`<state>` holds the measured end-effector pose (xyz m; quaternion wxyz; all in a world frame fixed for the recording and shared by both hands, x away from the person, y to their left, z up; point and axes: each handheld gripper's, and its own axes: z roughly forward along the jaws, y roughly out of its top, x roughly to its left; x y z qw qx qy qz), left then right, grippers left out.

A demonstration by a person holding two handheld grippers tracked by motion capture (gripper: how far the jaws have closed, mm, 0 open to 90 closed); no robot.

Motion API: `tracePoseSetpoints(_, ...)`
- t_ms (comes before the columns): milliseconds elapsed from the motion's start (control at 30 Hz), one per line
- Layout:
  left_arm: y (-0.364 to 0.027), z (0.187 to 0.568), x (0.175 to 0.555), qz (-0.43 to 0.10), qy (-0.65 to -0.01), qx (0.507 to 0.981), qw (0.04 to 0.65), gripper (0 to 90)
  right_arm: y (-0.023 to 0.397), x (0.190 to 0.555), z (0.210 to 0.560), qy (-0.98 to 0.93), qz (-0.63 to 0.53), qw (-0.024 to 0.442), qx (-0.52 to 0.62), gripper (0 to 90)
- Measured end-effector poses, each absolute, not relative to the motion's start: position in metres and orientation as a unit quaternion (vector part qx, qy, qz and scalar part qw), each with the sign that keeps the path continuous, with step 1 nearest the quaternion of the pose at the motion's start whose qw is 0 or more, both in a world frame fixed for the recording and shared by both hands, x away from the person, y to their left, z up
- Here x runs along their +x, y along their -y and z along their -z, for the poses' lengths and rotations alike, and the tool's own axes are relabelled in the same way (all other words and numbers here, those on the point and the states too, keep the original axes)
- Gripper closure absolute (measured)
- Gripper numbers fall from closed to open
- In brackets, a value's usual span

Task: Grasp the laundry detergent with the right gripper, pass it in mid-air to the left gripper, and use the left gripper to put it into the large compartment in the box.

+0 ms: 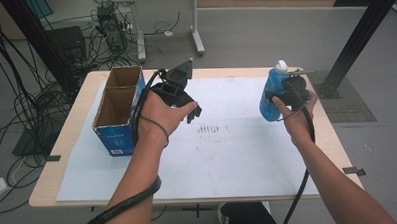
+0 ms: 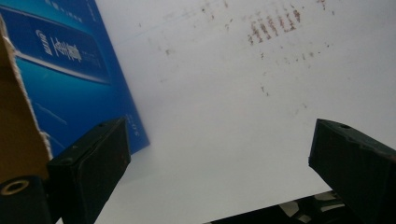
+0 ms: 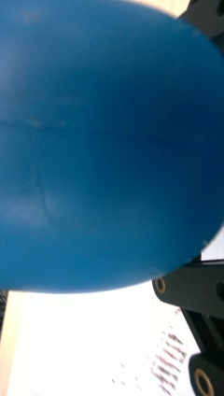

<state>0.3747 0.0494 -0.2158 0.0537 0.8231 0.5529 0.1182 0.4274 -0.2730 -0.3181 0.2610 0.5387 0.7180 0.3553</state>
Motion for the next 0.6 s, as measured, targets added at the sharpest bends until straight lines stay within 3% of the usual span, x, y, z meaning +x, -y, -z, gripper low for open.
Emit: tracePoseSetpoints(600,-0.053,0.166,0.370,-0.135,-0.468,0.869,0.087,5.7,0.251,0.431,0.283,-0.787,-0.375,0.192,0.451,43.2)
